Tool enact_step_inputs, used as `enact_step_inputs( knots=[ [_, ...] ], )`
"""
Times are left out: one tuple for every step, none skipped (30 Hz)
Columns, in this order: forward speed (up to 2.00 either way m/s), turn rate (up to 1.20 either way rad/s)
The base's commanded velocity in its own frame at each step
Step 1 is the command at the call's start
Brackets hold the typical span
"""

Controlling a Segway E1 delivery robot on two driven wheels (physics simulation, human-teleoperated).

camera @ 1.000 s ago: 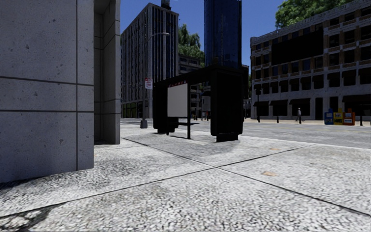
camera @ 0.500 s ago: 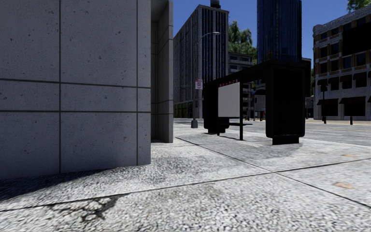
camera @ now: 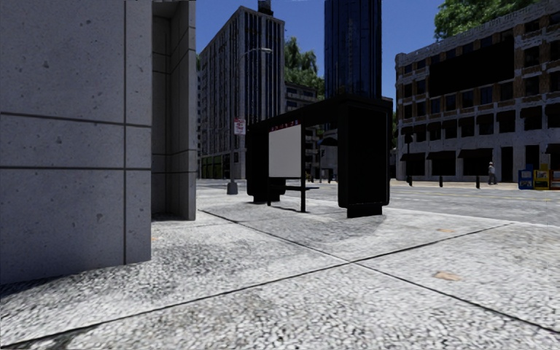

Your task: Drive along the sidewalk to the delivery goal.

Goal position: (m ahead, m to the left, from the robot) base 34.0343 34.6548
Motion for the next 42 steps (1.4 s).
enact_step_inputs(
  knots=[
    [1.64,-0.03],
    [1.67,0.00],
    [1.68,0.00],
    [1.68,0.00],
    [1.69,0.00],
    [1.71,0.00],
    [1.71,0.00],
    [1.71,0.00],
    [1.73,0.00],
    [1.73,0.00],
    [1.73,0.00],
    [1.74,0.00],
    [1.75,0.00],
    [1.77,0.00],
    [1.77,0.00],
    [1.80,0.00],
    [1.82,0.00],
    [1.84,0.00],
    [1.86,0.00],
    [1.87,0.00],
    [1.88,0.00],
    [1.89,0.00],
    [1.90,0.00],
    [1.90,0.00],
    [1.90,0.00],
    [1.90,0.00],
    [1.91,0.00],
    [1.91,0.00],
    [1.91,0.00],
    [1.91,0.00],
    [1.91,0.00],
    [1.91,0.00],
    [1.91,0.00],
    [1.91,0.00],
    [1.91,0.00],
    [1.91,0.03],
    [1.91,0.11],
    [1.91,0.16],
    [1.91,0.18],
    [1.91,0.29],
    [1.91,0.41],
    [1.91,0.46]
  ],
)
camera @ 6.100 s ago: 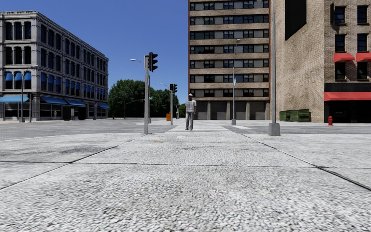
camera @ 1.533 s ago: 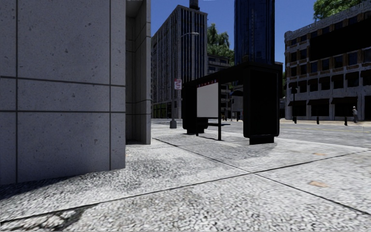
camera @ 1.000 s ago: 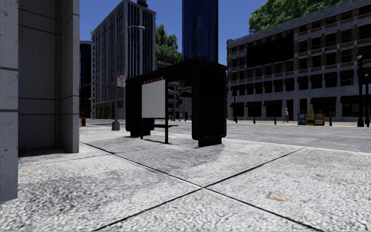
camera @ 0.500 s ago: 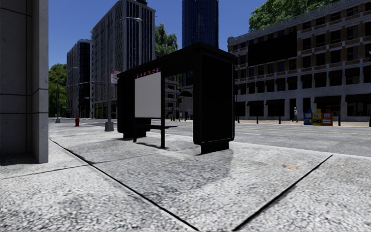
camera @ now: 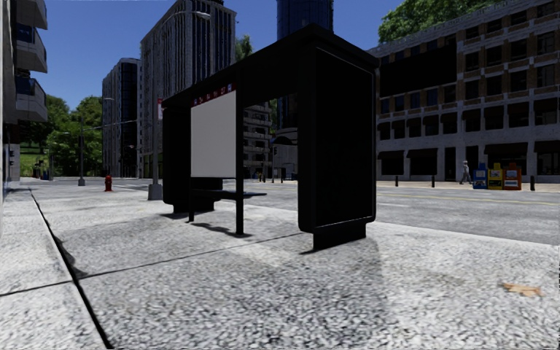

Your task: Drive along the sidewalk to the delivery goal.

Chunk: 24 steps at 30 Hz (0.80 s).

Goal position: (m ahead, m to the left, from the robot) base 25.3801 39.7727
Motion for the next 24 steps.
enact_step_inputs(
  knots=[
    [1.91,0.46],
    [1.91,0.48],
    [1.91,0.48],
    [1.91,0.48],
    [1.91,0.48],
    [1.91,0.48],
    [1.91,0.48],
    [1.91,0.48],
    [1.91,0.48],
    [1.91,0.50],
    [1.91,0.53],
    [1.91,0.54],
    [1.91,0.54],
    [1.91,0.54],
    [1.91,0.54],
    [1.91,0.54],
    [1.91,0.54],
    [1.91,0.55],
    [1.91,0.74],
    [1.91,0.93],
    [1.91,0.98],
    [1.91,1.00],
    [1.91,1.04],
    [1.91,1.04]
  ],
)
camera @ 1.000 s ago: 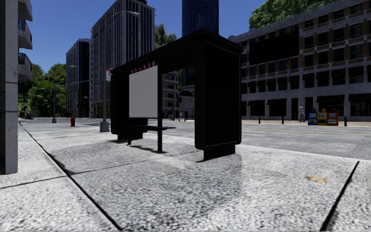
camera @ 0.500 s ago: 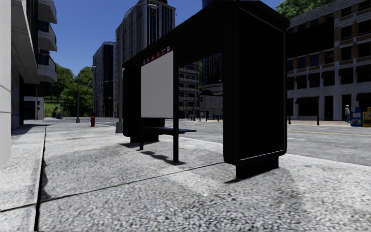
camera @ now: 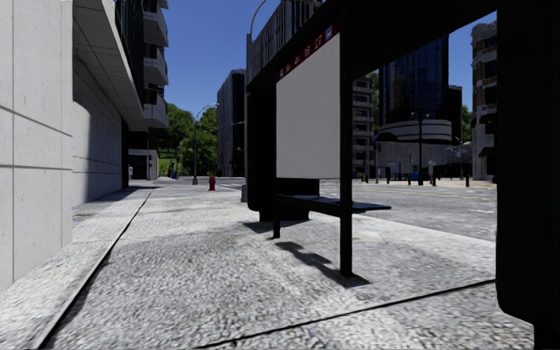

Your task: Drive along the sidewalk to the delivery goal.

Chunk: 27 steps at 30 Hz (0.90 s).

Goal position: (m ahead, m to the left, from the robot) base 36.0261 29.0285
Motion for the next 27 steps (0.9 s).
enact_step_inputs(
  knots=[
    [1.91,1.05],
    [1.91,1.05],
    [1.91,1.05],
    [1.91,1.05],
    [1.91,1.05],
    [1.91,1.05],
    [1.92,1.05],
    [1.92,0.61],
    [1.92,0.00],
    [1.93,0.00],
    [1.93,0.00],
    [1.93,0.00],
    [1.93,0.00],
    [1.93,0.00],
    [1.93,0.00],
    [1.93,0.00],
    [1.93,0.00],
    [1.94,-0.22],
    [1.94,-1.20],
    [1.94,-1.20],
    [1.94,-1.20],
    [1.94,-1.20],
    [1.94,-1.20],
    [1.94,-1.20],
    [1.94,-0.78],
    [1.94,0.00],
    [1.94,0.00]
  ],
)
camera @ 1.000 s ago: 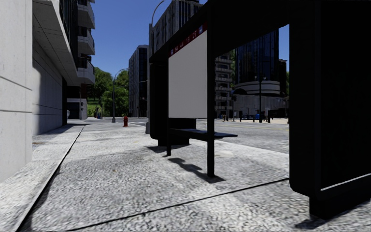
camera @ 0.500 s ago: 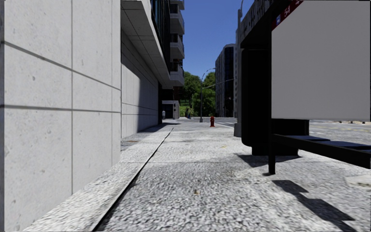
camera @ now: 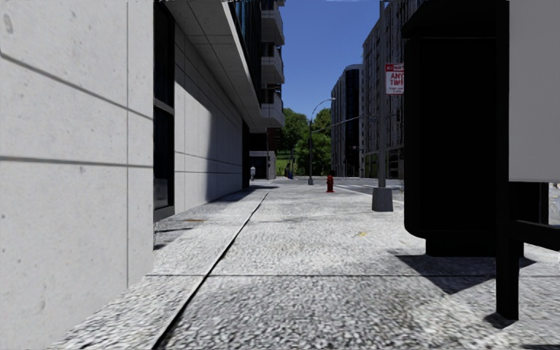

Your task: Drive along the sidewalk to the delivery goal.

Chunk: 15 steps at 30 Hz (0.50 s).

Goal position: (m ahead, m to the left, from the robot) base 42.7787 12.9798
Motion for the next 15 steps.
enact_step_inputs(
  knots=[
    [1.94,0.00],
    [1.94,0.00],
    [1.94,0.00],
    [1.94,0.00],
    [1.94,0.00],
    [1.94,0.00],
    [1.94,0.00],
    [1.94,0.00],
    [1.94,0.00],
    [1.95,0.00],
    [1.95,0.00],
    [1.95,0.00],
    [1.95,0.00],
    [1.95,0.00],
    [1.96,0.00]
  ],
)
